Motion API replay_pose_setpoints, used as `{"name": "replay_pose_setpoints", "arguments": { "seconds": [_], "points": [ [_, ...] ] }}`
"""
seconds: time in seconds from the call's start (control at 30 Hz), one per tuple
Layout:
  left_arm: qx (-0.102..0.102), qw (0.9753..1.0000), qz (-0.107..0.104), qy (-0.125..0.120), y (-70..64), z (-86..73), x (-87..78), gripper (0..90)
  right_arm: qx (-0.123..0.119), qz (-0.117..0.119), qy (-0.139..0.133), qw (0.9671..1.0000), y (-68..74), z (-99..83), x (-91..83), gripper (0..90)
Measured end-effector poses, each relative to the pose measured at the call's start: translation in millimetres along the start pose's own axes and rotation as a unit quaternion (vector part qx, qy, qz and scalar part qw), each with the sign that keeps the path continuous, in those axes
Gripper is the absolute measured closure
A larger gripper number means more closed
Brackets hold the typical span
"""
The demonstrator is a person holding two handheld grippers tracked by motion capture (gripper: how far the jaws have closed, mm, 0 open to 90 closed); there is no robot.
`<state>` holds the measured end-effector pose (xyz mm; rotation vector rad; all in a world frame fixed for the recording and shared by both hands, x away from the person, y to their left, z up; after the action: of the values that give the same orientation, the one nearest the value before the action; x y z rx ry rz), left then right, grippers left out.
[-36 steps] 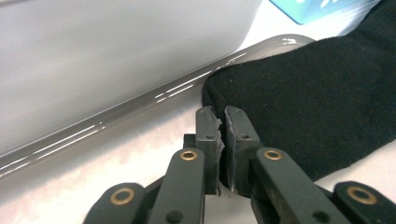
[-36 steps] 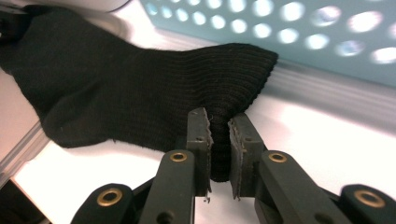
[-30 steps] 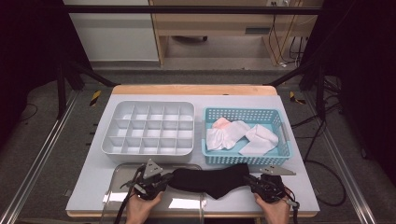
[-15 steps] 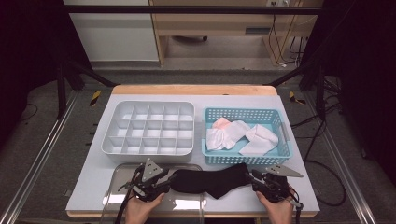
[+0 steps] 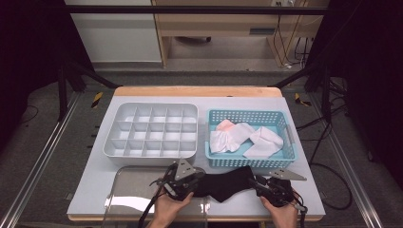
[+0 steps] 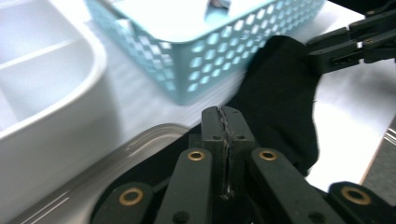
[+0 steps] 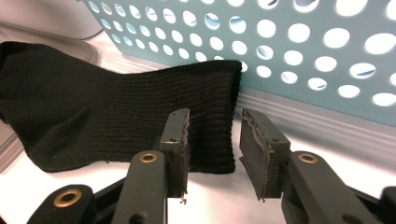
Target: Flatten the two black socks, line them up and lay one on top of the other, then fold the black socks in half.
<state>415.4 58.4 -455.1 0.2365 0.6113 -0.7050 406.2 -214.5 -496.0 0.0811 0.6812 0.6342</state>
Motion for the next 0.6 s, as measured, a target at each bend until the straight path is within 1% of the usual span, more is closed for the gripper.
{"name": "replay_pose_setpoints", "arguments": {
  "seconds": [0.13,0.23,0.37,0.4,0.47,0.5,0.53,0.6],
  "points": [
    [0.004,0.9999,-0.012,0.007,-11.8,2.4,16.1,89.0,-0.001,0.001,0.003,1.0,1.0,-1.2,3.6,63.6],
    [0.005,0.9998,-0.016,0.013,-16.8,1.7,24.5,89.1,0.0,0.003,0.011,0.9999,2.5,-2.7,7.9,64.0],
    [0.008,0.9994,-0.021,0.028,-22.8,-2.5,35.4,89.1,-0.001,0.0,0.021,0.9998,3.4,-5.4,11.5,65.4],
    [0.012,0.9991,-0.023,0.033,-24.2,-3.9,38.5,89.2,0.0,0.001,0.02,0.9998,3.6,-5.8,12.0,66.1],
    [0.018,0.9987,-0.023,0.043,-25.6,-6.4,42.9,89.1,0.003,0.003,0.02,0.9998,3.5,-6.2,12.3,70.7],
    [0.019,0.9986,-0.023,0.045,-25.9,-7.5,44.6,89.2,0.011,0.007,0.021,0.9997,4.1,-6.5,12.6,72.8],
    [0.021,0.9982,-0.023,0.05,-25.8,-8.7,46.5,89.2,0.011,0.008,0.021,0.9997,3.9,-6.6,13.0,74.8],
    [0.019,0.998,-0.023,0.056,-25.6,-10.9,50.2,89.2,0.014,0.011,0.023,0.9996,5.4,-6.2,13.5,76.9]
  ]
}}
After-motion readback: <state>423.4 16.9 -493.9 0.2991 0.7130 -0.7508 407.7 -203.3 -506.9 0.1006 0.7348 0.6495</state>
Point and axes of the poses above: each handheld gripper's, and its own axes: x roughly forward along the jaws, z roughly out of its top, y roughly to its left, the point moved 3 cm from there along x, roughly forward along the jaws, and after that the axes turned 7 degrees about z, right-handed, at the moved point
